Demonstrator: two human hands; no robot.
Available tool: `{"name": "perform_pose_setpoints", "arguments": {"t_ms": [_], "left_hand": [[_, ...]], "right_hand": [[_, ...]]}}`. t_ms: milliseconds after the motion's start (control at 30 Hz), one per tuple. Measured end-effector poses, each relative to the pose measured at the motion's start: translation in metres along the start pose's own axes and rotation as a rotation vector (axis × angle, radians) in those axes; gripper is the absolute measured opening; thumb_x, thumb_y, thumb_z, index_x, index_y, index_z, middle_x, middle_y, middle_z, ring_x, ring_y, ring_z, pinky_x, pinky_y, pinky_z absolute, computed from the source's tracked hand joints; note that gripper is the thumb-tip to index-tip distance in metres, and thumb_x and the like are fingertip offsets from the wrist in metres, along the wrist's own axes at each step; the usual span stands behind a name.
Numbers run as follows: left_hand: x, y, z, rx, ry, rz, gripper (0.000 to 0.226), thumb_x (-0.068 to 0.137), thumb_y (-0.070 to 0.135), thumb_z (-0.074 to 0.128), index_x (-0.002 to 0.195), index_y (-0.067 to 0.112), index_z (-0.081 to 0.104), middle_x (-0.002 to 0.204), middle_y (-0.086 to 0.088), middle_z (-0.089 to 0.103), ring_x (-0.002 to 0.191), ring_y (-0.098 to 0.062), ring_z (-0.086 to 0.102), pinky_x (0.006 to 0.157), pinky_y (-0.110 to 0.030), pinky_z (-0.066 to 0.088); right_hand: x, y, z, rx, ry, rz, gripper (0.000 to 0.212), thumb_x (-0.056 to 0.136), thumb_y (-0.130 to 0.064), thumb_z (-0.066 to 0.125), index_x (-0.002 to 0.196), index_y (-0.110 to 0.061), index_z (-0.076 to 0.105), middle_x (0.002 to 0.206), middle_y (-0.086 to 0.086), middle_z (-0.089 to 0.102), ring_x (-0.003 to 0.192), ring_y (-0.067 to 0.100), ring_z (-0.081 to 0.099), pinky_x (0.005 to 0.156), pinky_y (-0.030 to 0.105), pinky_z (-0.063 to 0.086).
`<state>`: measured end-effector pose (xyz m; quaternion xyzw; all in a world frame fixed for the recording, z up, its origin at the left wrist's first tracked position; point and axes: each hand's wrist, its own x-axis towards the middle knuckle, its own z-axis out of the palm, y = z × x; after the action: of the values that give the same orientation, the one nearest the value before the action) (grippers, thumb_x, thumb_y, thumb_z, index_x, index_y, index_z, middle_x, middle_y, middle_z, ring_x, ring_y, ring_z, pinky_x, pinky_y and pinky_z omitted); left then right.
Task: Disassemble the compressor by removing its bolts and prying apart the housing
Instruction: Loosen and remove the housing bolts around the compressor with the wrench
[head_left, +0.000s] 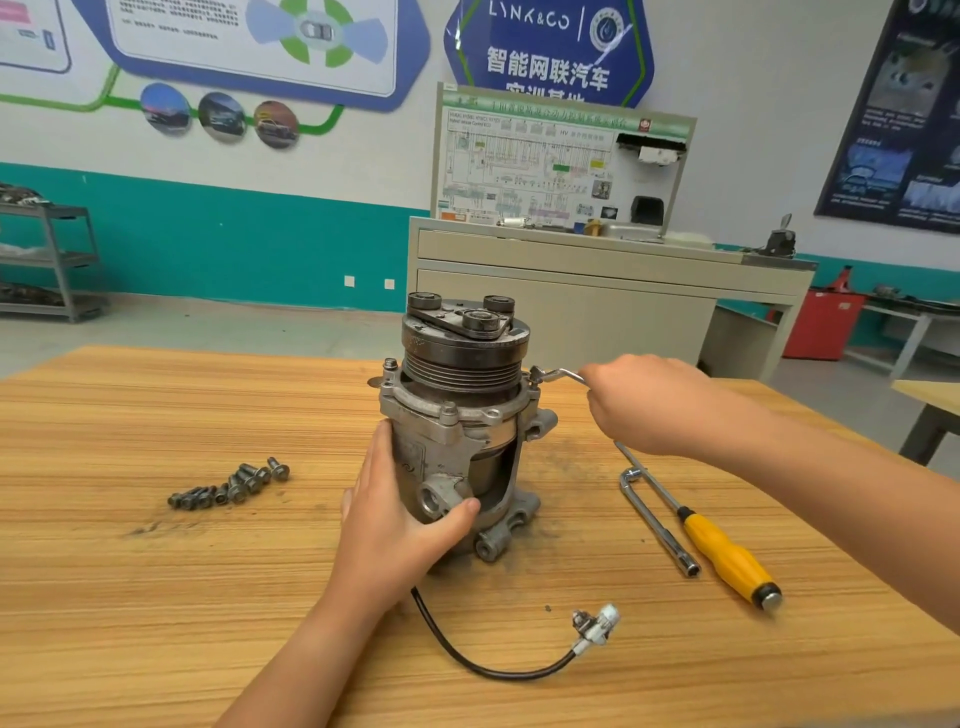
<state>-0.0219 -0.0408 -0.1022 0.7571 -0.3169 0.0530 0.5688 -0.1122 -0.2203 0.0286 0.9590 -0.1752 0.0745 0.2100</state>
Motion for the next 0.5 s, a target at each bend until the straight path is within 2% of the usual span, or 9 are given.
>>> {"name": "perform_pose_setpoints", "arguments": {"t_ms": [167,333,500], "left_hand": [[-0.001,0.001,-0.001,0.009,0.007,0.006,0.11,0.058,0.049,0.072,0.149,0.023,0.016,0.149,0.009,0.032,0.137,-0.01,0.03,0.111,-0.046,0.028],[0.0,-0.002,-0.002,0.026,0.008,0.007,0.106,0.068,0.036,0.08,0.15,0.022,0.014,0.15,0.007,0.032,0.137,-0.013,0.032,0.111,-0.047,0.028],[0.003,-0.001,-0.004,0.082,0.005,0.026,0.108,0.059,0.049,0.076,0.148,0.022,0.02,0.145,0.009,0.038,0.134,-0.012,0.036,0.109,-0.046,0.031]], "right_hand": [[0.001,-0.013,-0.022,-0.231,-0.088,-0.055,0.017,0.091,-0.003,0.04,0.1,-0.011,0.052,0.063,0.0,0.036,0.051,0.013,0.035,0.042,0.024,0.028],[-0.005,-0.025,-0.027,-0.418,-0.135,-0.104,0.022,0.091,0.0,0.044,0.11,-0.006,0.052,0.062,0.001,0.031,0.052,0.019,0.032,0.04,0.025,0.023],[-0.002,-0.02,-0.031,-0.542,-0.117,-0.197,0.022,0.093,-0.001,0.04,0.111,-0.005,0.052,0.06,0.002,0.031,0.047,0.016,0.028,0.039,0.026,0.022]]}}
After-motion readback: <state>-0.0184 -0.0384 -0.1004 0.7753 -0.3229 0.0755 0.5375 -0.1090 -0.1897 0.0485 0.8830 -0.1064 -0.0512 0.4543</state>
